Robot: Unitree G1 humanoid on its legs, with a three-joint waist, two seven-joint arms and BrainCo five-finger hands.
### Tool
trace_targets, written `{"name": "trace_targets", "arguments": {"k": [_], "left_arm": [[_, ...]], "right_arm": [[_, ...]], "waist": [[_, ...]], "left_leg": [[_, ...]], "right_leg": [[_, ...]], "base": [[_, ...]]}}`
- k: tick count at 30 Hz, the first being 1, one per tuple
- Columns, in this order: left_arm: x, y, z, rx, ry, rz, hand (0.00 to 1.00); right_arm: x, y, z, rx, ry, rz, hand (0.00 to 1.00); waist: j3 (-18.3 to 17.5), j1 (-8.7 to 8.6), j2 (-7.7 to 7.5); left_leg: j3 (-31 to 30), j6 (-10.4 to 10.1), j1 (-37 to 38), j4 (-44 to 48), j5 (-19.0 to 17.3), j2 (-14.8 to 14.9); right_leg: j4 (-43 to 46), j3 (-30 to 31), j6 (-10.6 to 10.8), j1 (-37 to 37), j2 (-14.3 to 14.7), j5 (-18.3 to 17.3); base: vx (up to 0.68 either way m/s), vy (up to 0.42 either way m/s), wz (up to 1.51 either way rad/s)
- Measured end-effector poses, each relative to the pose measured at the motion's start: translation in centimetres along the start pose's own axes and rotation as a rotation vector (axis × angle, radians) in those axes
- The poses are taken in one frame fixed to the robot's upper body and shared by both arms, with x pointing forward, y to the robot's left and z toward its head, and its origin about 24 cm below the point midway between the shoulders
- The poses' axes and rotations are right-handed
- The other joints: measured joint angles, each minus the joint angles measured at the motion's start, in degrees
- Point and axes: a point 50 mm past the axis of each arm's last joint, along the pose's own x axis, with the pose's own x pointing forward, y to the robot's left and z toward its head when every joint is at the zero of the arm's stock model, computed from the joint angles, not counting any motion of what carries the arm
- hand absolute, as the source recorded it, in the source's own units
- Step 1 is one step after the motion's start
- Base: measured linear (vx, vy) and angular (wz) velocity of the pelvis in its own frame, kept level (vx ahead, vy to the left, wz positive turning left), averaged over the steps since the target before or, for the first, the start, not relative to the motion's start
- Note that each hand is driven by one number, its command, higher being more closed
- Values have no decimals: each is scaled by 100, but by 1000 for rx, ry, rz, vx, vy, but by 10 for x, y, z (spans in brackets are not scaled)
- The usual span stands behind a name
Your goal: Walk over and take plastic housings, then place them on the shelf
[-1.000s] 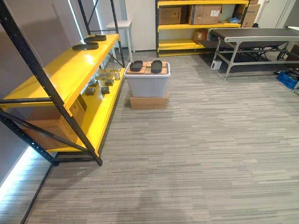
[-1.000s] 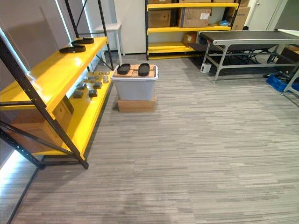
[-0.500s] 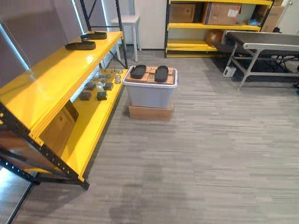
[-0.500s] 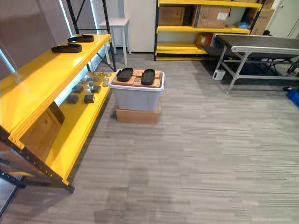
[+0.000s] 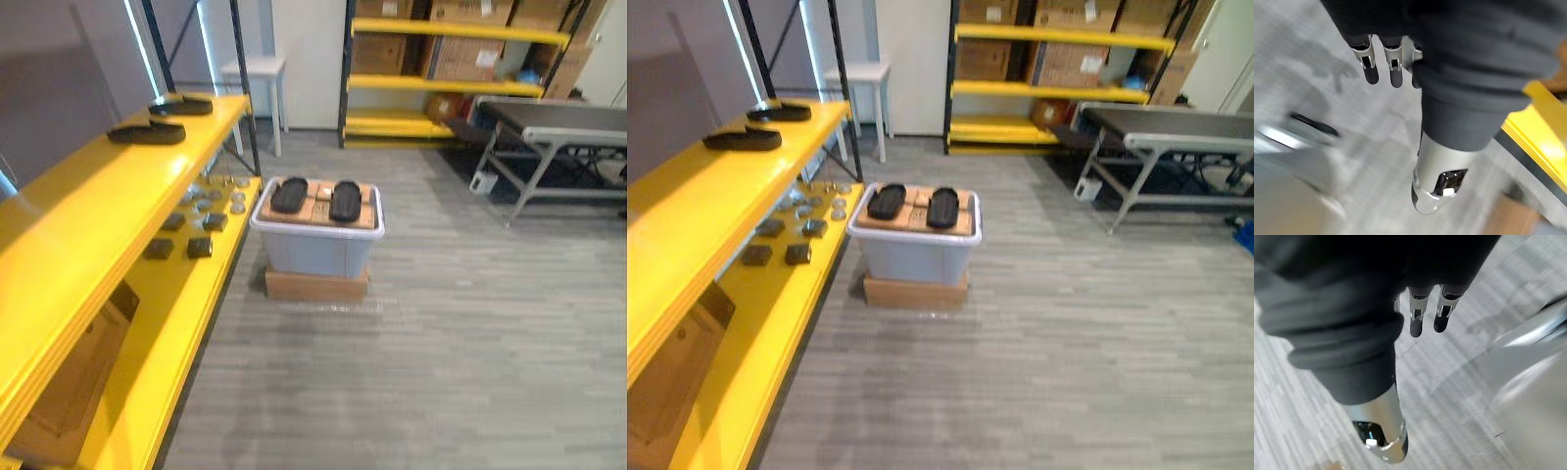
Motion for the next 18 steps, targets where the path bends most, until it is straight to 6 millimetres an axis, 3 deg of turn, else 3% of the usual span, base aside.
{"name": "trace_targets", "arguments": {"k": [2,3,4,5,6,7,8,9,10,11,12,14,15,16,17,18], "left_arm": [[5,-11,18,18,-46,-30,0],[6,-17,23,12,-60,-44,0],[6,-20,22,-2,-61,-46,0],[5,-24,19,-7,-53,-54,0],[3,-33,11,-30,-32,-71,0],[3,-35,8,-37,-26,-74,0],[1,-35,3,-48,-15,-69,0],[1,-34,2,-53,-14,-62,0],[-1,-30,-2,-38,-14,-54,0],[-1,-26,-3,-33,-11,-45,0],[-3,-15,-8,-19,1,-21,0],[-6,-3,-18,-15,30,5,0],[-9,1,-24,-15,45,14,0],[-12,8,-34,-13,70,30,0],[-14,10,-37,-11,80,36,0],[-16,13,-44,-2,100,41,0]], "right_arm": [[-4,-13,-11,2,27,-31,0],[-6,-21,-16,11,37,-54,0],[-8,-28,-20,15,43,-72,0],[-10,-32,-22,17,50,-83,0],[-9,-32,-16,43,25,-84,0],[-8,-29,-13,47,15,-79,0],[-7,-25,-11,49,4,-63,0],[-7,-23,-8,47,-11,-53,0],[-6,-18,-3,35,-26,-39,0],[-5,-15,-1,28,-30,-29,0],[-3,-8,3,15,-36,-11,0],[-1,-2,16,11,-74,4,0],[1,3,27,9,-99,14,0],[4,11,41,12,-133,34,0],[4,16,46,13,-148,44,0],[5,19,56,7,-176,53,0]], "waist": [[7,-109,-16],[-10,-181,-26],[-30,-272,-42],[-65,-278,23],[-96,-216,216],[-84,-205,263],[-79,-219,347],[-52,-218,389],[-5,-177,435],[4,-160,454],[32,-105,378],[34,81,286],[57,159,293],[81,245,270],[95,295,238],[96,368,261]], "left_leg": [[-220,-140,351,-219,-209,174],[-280,-168,625,-409,-276,231],[-402,-194,879,-460,-334,251],[-438,-201,901,-325,-296,307],[-423,-325,756,273,-131,441],[-454,-465,668,678,-40,488],[-587,-918,396,1733,284,589],[-782,-1564,69,2794,728,623],[-845,-1840,-654,4647,959,698],[-762,-1821,-922,5157,946,739],[-401,-1762,-1381,5622,891,828],[198,-1329,-2016,5264,535,875],[333,-1191,-2295,4681,347,784],[256,-1158,-2560,3445,261,526],[205,-1135,-2614,2695,316,403],[57,-953,-2664,1293,724,277]], "right_leg": [[-1463,-97,-31,-554,234,57],[-2678,-43,-28,-768,329,424],[-3018,75,-106,-832,362,1214],[-2877,133,-505,-833,420,1368],[-2541,134,-571,-827,561,930],[-2419,116,-647,-750,612,754],[-2331,62,-800,-430,737,435],[-2413,32,-844,-107,849,252],[-2794,19,-915,556,1095,103],[-3039,27,-929,874,1182,95],[-3501,103,-937,1453,1273,107],[-4011,394,-893,2003,1251,134],[-4221,559,-872,2225,1183,145],[-4404,751,-858,2400,1026,144],[-4486,827,-791,2480,920,117],[-4678,963,-610,2654,795,14]], "base": [[619,-226,76],[722,-341,78],[762,-363,71],[813,-361,26],[649,-269,-9],[775,-295,-18],[726,-249,-1],[823,-249,-3],[647,-169,-6],[720,-139,-16],[571,-92,-28],[533,-51,-59],[643,74,-89],[442,89,-86],[636,206,-98],[551,224,-81]]}}
